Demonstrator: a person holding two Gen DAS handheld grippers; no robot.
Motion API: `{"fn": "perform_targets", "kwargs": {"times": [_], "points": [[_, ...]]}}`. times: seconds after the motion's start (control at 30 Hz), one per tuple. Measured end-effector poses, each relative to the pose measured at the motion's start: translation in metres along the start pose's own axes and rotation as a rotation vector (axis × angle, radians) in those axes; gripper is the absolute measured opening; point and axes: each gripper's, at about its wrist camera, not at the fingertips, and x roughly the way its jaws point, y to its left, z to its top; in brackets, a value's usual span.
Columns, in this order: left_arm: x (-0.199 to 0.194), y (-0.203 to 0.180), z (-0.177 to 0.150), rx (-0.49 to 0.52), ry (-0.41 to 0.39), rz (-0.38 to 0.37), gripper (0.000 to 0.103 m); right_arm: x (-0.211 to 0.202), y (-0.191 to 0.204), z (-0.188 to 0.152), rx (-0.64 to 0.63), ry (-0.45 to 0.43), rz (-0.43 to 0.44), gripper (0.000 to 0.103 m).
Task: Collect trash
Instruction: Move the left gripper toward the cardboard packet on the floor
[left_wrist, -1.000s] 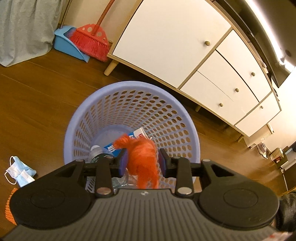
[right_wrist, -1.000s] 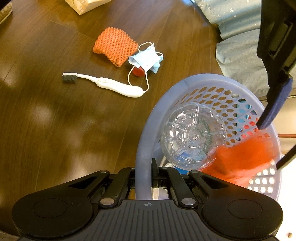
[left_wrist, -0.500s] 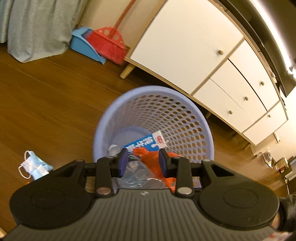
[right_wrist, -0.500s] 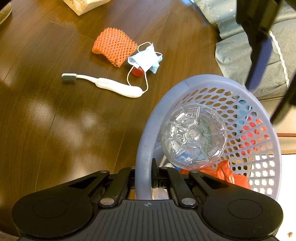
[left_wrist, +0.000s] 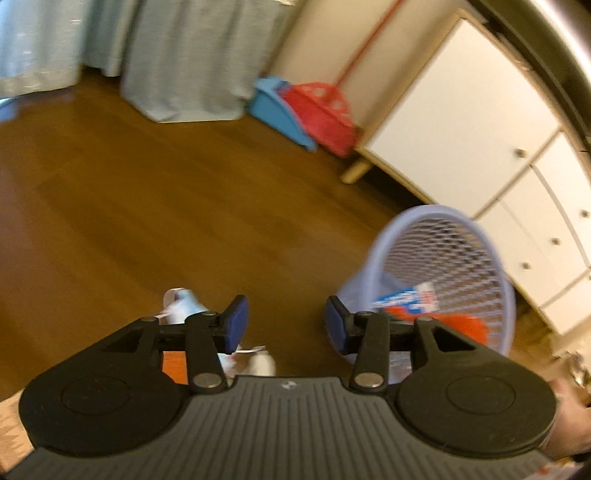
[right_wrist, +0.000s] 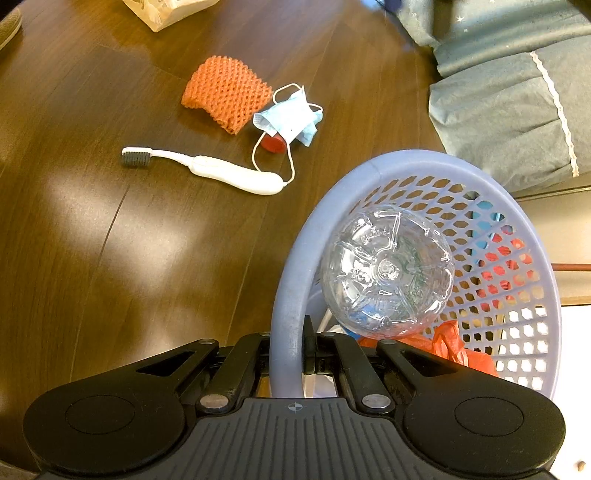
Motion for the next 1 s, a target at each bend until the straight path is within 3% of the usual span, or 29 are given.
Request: {"fn": "perform_targets", "kwargs": {"times": [0.6,0.9,1.0], "points": [[-0.046,0.127,-0.092,-0.170,-0.008,0.447,0.083,0.000,-0.001,0.000,-0.007,-0.001,0.000,0.000],[-0.060,0.157,-0.133,-0.211,0.044,0.560,0.089,0.001,0.001,0.000,-0.012,0.000,-0.001,0.000],[-0.060,0.166,-0.144,-0.256,0.059,0.562,0.089,0.001,0.001,0.000,-0.014,0.000,-0.001,0.000]]}}
